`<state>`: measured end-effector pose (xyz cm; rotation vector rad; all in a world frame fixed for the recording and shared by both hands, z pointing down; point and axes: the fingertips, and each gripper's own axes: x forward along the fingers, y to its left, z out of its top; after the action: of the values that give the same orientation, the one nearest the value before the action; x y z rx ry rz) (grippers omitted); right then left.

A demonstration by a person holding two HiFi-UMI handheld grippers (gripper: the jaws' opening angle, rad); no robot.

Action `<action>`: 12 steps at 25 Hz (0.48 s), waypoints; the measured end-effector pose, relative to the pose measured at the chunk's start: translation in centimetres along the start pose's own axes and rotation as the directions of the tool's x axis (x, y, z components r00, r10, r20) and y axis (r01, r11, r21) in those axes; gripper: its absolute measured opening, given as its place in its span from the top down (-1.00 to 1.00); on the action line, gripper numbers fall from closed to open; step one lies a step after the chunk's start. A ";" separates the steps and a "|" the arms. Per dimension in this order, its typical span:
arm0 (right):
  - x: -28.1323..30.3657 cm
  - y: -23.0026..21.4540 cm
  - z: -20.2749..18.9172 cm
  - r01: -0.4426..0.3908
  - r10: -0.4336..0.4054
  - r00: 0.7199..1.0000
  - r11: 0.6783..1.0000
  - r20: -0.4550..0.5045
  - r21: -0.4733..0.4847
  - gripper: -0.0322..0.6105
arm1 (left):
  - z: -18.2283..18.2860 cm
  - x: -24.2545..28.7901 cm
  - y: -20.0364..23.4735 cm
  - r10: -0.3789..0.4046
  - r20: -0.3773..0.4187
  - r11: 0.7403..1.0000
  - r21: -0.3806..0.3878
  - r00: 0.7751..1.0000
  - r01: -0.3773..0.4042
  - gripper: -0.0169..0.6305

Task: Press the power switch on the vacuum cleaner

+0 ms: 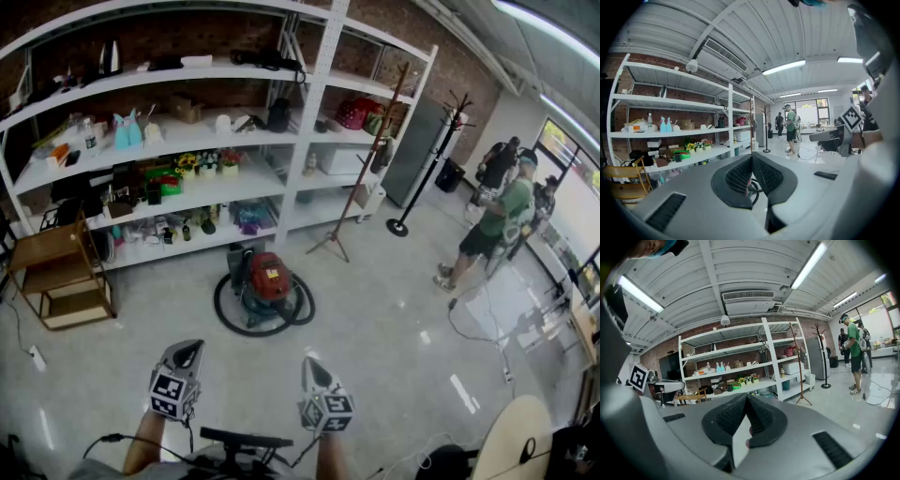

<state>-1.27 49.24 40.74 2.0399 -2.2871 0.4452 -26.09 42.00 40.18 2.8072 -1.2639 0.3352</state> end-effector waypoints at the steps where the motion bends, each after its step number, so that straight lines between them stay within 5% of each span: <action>1: 0.0 0.0 -0.1 0.000 0.000 1.000 1.000 -0.001 -0.001 0.86 | 0.2 0.0 -0.1 0.000 0.003 1.000 -0.001 1.000 0.000 0.93; 12: -0.5 -1.2 -0.5 0.005 -0.005 1.000 1.000 0.006 0.017 0.86 | 0.4 0.3 -1.0 0.006 0.003 1.000 -0.004 1.000 -0.006 0.93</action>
<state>-0.08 49.77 41.32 2.0565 -2.2893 0.4608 -25.09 42.44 39.90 2.8027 -1.2721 0.3287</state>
